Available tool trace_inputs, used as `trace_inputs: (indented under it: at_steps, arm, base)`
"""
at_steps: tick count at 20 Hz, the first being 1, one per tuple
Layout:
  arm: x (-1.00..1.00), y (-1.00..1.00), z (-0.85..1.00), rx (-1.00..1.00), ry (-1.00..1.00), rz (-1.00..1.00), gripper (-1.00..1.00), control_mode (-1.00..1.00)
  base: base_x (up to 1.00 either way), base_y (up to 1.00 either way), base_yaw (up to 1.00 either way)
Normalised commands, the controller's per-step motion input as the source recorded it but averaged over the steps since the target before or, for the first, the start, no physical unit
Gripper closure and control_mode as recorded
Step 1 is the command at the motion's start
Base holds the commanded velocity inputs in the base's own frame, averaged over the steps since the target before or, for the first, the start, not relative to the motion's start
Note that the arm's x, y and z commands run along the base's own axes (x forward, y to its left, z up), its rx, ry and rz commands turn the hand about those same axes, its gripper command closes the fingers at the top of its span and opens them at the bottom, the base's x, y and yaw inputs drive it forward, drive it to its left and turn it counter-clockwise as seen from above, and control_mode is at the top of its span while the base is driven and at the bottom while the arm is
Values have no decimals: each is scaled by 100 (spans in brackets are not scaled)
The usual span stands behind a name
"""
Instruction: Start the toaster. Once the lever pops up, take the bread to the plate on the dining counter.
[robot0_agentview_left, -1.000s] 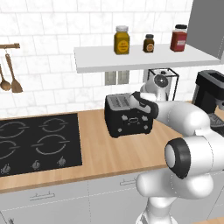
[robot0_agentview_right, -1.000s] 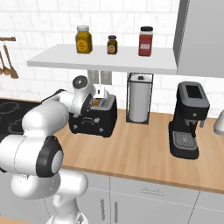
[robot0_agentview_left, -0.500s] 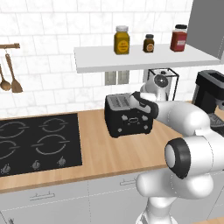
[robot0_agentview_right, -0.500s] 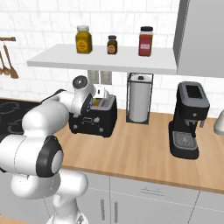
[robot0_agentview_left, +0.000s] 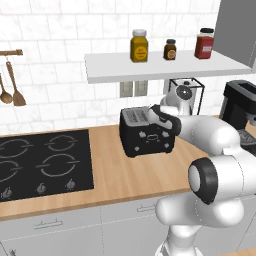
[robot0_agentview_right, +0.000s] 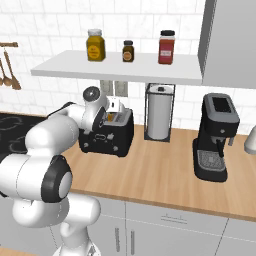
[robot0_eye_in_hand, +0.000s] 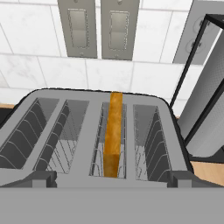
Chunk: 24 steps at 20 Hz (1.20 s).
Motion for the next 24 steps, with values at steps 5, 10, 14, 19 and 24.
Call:
trace_inputs:
  at_steps: [5, 10, 14, 19, 24]
  arm:
    - [0, 0, 0, 0, 0, 0, -100, -100]
    - [0, 0, 0, 0, 0, 0, -100, -100]
    - [0, 0, 0, 0, 0, 0, -100, -100]
    - [0, 0, 0, 0, 0, 0, -100, -100]
    - [0, 0, 0, 0, 0, 0, -100, -100]
  base:
    - [0, 0, 0]
    - [0, 0, 0]
    - [0, 0, 0]
    - [0, 0, 0]
    - [0, 0, 0]
